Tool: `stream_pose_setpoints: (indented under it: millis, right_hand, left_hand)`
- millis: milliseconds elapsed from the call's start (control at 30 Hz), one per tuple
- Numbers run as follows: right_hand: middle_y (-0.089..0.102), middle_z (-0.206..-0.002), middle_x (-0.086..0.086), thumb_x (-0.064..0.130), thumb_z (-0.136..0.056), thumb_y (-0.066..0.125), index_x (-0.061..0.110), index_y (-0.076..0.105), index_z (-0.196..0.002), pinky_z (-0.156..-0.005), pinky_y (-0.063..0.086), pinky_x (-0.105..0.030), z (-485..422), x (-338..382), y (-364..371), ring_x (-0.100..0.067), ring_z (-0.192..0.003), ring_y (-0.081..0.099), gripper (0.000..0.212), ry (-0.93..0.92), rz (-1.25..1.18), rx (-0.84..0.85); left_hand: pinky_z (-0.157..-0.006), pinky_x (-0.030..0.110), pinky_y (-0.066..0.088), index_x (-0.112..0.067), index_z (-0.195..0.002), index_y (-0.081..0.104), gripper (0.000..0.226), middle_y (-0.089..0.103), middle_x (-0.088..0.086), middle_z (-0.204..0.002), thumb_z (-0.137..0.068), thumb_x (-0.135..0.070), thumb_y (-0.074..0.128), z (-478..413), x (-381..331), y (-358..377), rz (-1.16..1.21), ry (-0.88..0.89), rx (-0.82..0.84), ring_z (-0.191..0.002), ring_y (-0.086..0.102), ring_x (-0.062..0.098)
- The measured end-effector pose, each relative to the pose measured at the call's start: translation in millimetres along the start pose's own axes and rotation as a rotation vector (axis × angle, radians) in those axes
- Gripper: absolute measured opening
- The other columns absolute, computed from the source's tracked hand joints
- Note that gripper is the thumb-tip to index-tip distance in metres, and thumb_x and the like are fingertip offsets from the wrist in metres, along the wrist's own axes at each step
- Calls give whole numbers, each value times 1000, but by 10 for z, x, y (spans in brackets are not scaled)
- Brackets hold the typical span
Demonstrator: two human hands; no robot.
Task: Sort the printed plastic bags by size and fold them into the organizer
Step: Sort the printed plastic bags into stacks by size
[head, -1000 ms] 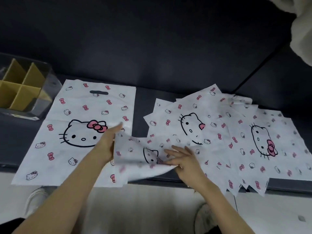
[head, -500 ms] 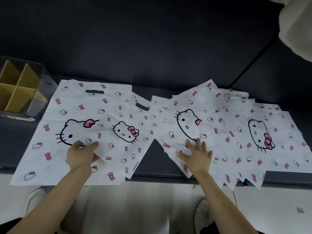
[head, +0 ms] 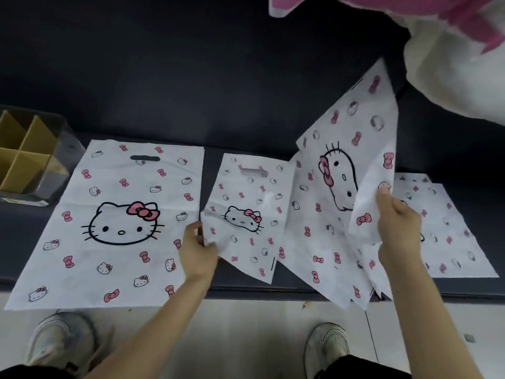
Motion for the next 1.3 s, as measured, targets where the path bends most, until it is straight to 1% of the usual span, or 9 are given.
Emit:
stream_pose_setpoints:
  millis: [100,167,267,433,500,633,800,967,1300]
  right_hand:
    - [23,-45,12,34,-95,54,15,32,-53,-44,18,-16,114,285,171,-5,-43,19,52,-221,132,176]
    - [40,-44,17,34,-93,56,26,48,-45,-45,28,-12,266,278,419,-1,-42,37,49,-318,268,337]
    - [68,-108,14,34,-91,60,30,74,-73,-82,44,-9,506,-21,851,4,-92,64,23,-412,437,611]
    - [52,-137,9,76,-78,31,21,74,-102,-112,11,-33,883,-864,1330,-2,-133,28,74,-627,816,1096]
    - [49,-138,13,88,-68,13,25,73,-106,-113,5,-35,989,-1126,1377,0,-132,22,95,-669,849,1188]
    - [38,-141,25,96,-58,14,48,63,-113,-115,-5,-31,1035,-1243,1386,3,-137,14,87,-618,869,1202]
    - [24,-152,14,59,-94,34,43,46,-132,-117,8,-35,836,-1224,1340,-12,-145,12,43,-190,803,808]
    - [10,-159,4,71,-67,-6,35,27,-147,-116,3,-42,1015,-1331,1814,-24,-147,2,94,-405,1207,828]
    - [4,-160,-9,64,-67,-16,33,22,-149,-106,-22,-55,1470,-1246,2830,-34,-146,-5,95,-774,1318,878]
  left_hand:
    - [-76,40,54,-15,-121,49,49,64,4,-87,-77,7,55,172,-28,299,-9,49,123,-82,61,23]
    - [-79,35,51,-16,-127,43,55,63,2,-90,-79,-1,64,243,-43,323,14,18,166,-86,60,21]
    - [-76,26,39,-8,-128,47,48,56,-4,-86,-87,-25,65,137,-200,-6,-29,10,92,-86,55,20]
    - [-67,43,49,-5,-106,62,62,72,12,-87,-95,-59,35,-357,-351,-601,547,-471,324,-77,68,28]
    - [-62,39,48,-3,-91,64,63,72,11,-76,-93,-61,39,-477,-385,-721,374,-526,395,-71,64,25]
    - [-68,24,51,-8,-92,67,25,69,12,-98,-78,-26,78,-622,-307,-708,-250,-290,600,-79,63,22]
    - [-59,20,36,-17,-84,58,12,54,3,-83,-83,-6,63,-747,-284,-906,-361,74,169,-75,49,21]
    - [-85,30,38,-8,-125,56,35,59,10,-123,-90,-8,58,-741,0,-1567,-384,77,-57,-112,54,27]
    - [-77,37,36,-4,-122,57,30,64,22,-100,-93,-5,49,-765,393,-2386,-345,27,-402,-92,53,36]
Point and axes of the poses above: each hand's wrist, its own z-axis away from the middle knuckle, its own y-axis out of the palm, x = y × z, the point moved 5 cm from there along -z, towards the middle knuckle
